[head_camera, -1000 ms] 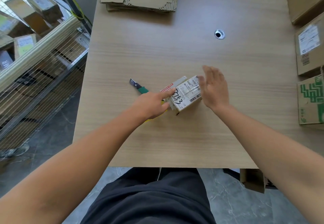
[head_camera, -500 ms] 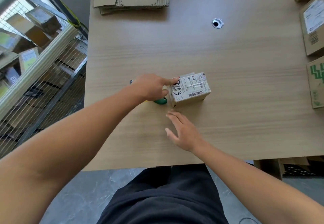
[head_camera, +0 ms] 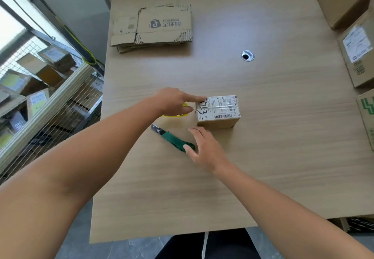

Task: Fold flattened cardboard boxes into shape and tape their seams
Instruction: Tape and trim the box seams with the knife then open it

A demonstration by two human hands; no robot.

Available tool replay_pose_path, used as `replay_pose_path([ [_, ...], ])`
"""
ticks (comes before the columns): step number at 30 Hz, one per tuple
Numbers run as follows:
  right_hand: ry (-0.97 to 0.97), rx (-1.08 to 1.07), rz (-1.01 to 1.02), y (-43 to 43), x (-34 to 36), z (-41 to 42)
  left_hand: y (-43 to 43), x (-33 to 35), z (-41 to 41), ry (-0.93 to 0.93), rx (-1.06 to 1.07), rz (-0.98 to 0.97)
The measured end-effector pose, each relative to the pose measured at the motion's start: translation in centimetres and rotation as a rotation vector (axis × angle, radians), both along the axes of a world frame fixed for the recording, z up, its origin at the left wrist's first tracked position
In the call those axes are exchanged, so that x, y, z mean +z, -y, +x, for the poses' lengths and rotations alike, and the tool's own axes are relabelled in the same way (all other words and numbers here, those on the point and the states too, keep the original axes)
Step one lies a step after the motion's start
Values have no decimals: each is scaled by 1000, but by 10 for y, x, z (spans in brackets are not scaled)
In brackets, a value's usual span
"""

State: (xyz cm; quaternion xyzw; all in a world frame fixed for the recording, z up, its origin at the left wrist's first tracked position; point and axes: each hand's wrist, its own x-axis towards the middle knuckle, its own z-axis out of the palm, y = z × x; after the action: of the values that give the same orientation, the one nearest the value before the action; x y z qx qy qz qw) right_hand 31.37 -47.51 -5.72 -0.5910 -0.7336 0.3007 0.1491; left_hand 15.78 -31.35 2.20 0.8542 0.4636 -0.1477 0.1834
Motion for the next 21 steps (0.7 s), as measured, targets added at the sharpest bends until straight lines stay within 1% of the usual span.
replay_pose_path([
  [2,94,28,-63,-6,-1,-14,-1,-2,0,15,-7,-3],
  [3,175,55,-93,-8,-2,-22,-1,-3,0,20,-7,0],
  [5,310,105,-92,-9,-5,-32,-1,-5,-2,28,-2,8],
  [10,401,131,-64,16,-6,-3,0,-8,0,43,-15,27],
  [12,458,139,-145,28,-2,8,5,-9,4,58,-2,16],
  [14,376,73,-324,29,7,19,13,-10,4,82,25,-6],
  [15,294,16,-401,30,12,29,19,-11,4,87,39,-11],
  [16,179,-58,-433,34,17,44,24,-11,3,94,53,-21],
  [19,-207,-346,-342,60,51,83,39,-15,4,127,96,-34],
  [21,-419,-481,-191,60,73,80,47,-17,7,156,125,-29],
])
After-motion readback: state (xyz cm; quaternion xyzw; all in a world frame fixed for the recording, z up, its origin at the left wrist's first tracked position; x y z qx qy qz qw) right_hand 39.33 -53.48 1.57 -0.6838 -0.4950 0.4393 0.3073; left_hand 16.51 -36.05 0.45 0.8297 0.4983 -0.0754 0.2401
